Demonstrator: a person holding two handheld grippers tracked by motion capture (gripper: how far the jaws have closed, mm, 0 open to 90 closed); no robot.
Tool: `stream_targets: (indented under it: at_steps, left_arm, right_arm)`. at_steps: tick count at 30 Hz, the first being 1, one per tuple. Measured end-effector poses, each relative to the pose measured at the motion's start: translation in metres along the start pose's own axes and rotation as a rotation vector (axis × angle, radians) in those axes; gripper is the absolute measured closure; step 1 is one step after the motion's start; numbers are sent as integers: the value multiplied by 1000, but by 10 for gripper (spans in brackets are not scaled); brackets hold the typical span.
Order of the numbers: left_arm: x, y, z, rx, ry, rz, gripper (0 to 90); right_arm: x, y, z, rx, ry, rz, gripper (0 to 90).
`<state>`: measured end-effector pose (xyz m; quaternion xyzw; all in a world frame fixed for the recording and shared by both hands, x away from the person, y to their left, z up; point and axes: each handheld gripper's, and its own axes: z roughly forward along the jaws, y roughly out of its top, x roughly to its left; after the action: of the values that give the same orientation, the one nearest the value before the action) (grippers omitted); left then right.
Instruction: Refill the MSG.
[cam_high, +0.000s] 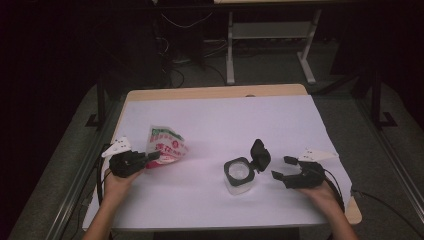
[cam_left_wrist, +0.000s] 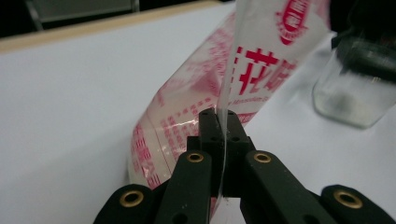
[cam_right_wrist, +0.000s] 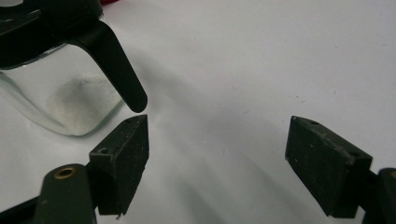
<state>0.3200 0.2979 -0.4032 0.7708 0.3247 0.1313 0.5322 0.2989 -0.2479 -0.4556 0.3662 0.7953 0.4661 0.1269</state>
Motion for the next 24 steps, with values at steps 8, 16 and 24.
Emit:
stream_targets:
  at_steps: [8,16,24]
  left_arm:
    - [-1,26,-11,-60,-23,1,900]
    - [-7,45,-7,-41,-61,-17,900]
    - [-12,54,-2,-52,-90,-30,900]
  right_arm:
    - [0,0,0,-3,-1,3,211]
    - [0,0,-1,-5,-1,1,211]
    - [0,0,-1,-7,1,3,211]
